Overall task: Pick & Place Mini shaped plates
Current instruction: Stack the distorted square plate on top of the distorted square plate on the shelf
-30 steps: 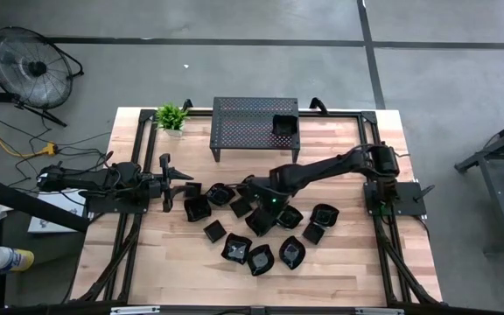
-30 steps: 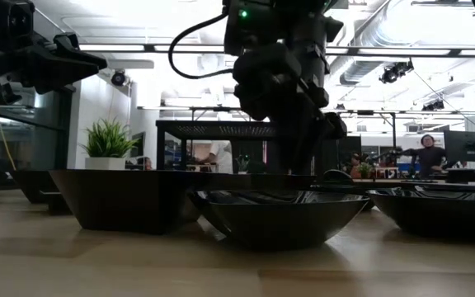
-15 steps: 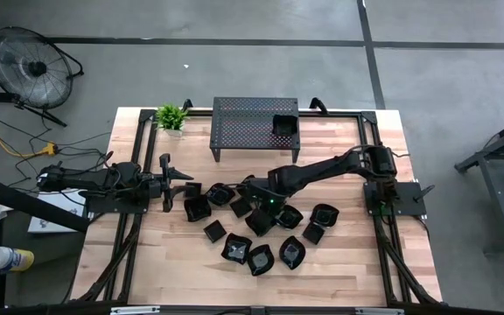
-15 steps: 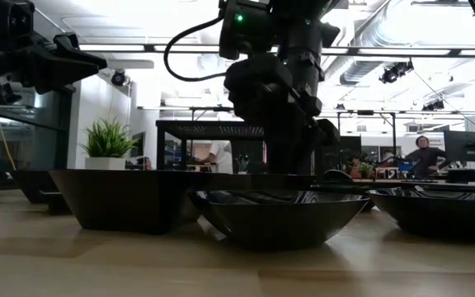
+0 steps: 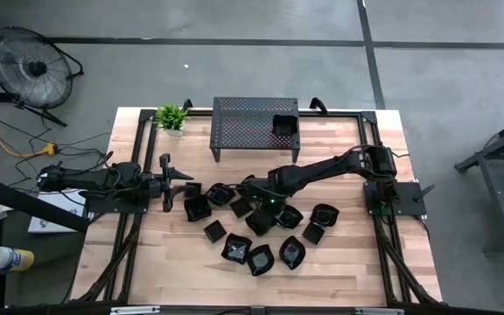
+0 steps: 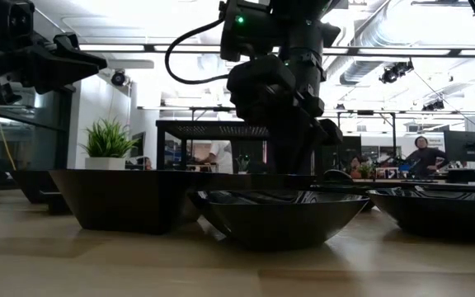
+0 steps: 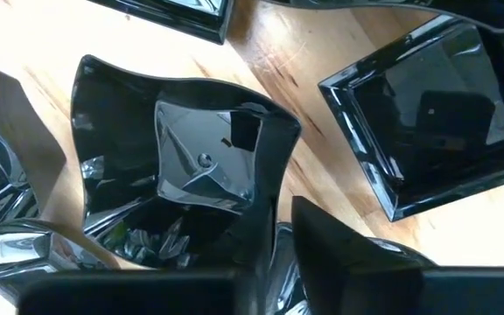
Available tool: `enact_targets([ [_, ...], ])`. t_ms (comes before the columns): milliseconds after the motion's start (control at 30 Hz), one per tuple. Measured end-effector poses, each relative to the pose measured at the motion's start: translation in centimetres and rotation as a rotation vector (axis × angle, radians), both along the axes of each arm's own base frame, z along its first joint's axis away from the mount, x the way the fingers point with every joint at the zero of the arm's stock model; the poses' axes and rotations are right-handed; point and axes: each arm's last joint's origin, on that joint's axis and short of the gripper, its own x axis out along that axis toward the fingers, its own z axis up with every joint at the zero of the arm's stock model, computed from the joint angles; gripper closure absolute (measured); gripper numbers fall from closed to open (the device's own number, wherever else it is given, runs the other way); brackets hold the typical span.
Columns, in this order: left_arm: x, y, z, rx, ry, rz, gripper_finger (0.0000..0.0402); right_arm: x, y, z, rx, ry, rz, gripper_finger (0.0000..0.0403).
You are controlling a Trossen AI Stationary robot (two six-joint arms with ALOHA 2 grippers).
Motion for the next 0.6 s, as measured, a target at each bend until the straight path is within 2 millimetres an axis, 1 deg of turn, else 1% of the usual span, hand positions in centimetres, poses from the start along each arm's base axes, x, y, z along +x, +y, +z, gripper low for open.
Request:
enact_targets([
  [200,0.0,0.0,0.0,0.0,0.0,0.0,0.0282,0.0,0.01,0.03,0.002,-0.001,0.001,0.0399],
  [467,0.0,0.0,0.0,0.0,0.0,0.0,0.0282,-0.02,0.1,0.05,0.03,0.002,0.005,0.04],
  [600,0.0,0.0,0.0,0.0,0.001,0.0,0.0282,0.1,0.15,0.48,0.046,0.006,0.003,0.0401],
])
